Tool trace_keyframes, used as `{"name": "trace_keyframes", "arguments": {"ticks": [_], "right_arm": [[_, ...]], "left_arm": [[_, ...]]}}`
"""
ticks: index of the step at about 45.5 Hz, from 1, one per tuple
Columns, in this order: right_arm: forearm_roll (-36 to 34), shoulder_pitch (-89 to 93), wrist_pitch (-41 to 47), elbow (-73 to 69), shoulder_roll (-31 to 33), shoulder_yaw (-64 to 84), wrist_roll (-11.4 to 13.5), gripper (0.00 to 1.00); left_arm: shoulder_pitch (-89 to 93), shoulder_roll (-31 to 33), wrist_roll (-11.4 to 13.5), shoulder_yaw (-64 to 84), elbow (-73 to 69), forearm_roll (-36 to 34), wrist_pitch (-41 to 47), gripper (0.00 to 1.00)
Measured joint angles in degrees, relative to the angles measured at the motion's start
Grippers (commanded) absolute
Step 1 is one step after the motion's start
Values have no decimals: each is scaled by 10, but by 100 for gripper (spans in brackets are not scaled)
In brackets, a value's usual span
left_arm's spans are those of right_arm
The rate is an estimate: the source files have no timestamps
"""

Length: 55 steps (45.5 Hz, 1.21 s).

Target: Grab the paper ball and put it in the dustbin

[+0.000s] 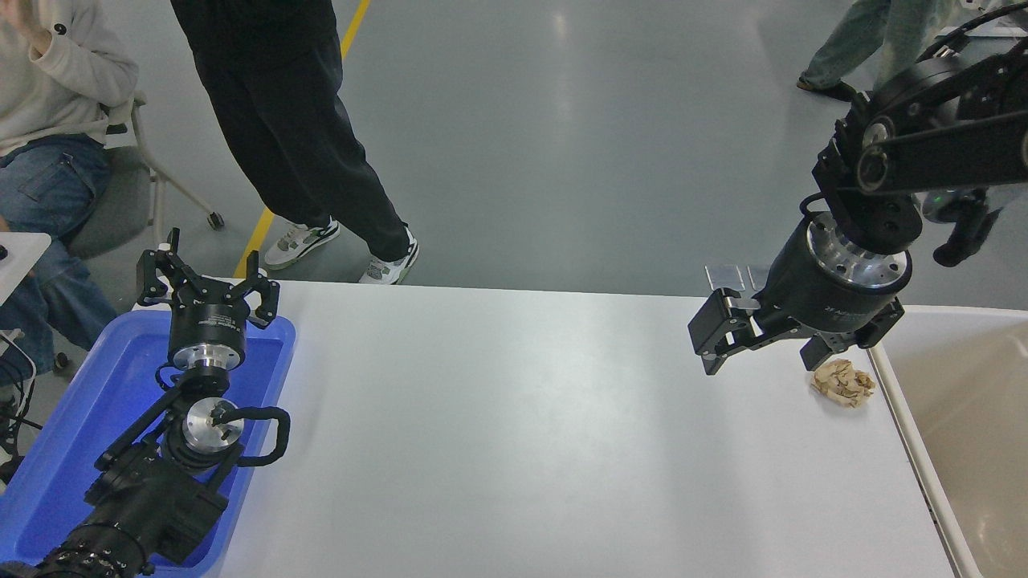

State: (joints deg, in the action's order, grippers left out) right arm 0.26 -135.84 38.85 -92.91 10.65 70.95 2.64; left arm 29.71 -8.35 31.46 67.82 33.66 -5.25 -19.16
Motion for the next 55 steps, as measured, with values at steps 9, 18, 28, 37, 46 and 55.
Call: {"name": "trace_keyframes", "arguments": {"ticks": [9, 18, 28, 37, 46, 55], "right_arm": [[0, 0, 0, 0, 0, 0, 0, 100], [1, 0, 0, 1, 2, 0, 0, 100], [1, -1, 0, 2, 4, -1, 0, 100], [4, -3, 1, 2, 15, -1, 0, 100], [16, -2, 1, 3, 29, -1, 0, 100], [41, 24, 1, 24, 69, -10, 0, 100]], "left_arm": [[0, 0, 0, 0, 0, 0, 0, 99], [0, 0, 0, 0, 0, 0, 0, 99], [0, 0, 0, 0, 0, 1, 0, 99], [0, 0, 0, 0, 0, 1, 0, 99], [0, 0, 0, -1, 0, 1, 0, 99], [0, 0, 0, -1, 0, 1, 0, 99]]}}
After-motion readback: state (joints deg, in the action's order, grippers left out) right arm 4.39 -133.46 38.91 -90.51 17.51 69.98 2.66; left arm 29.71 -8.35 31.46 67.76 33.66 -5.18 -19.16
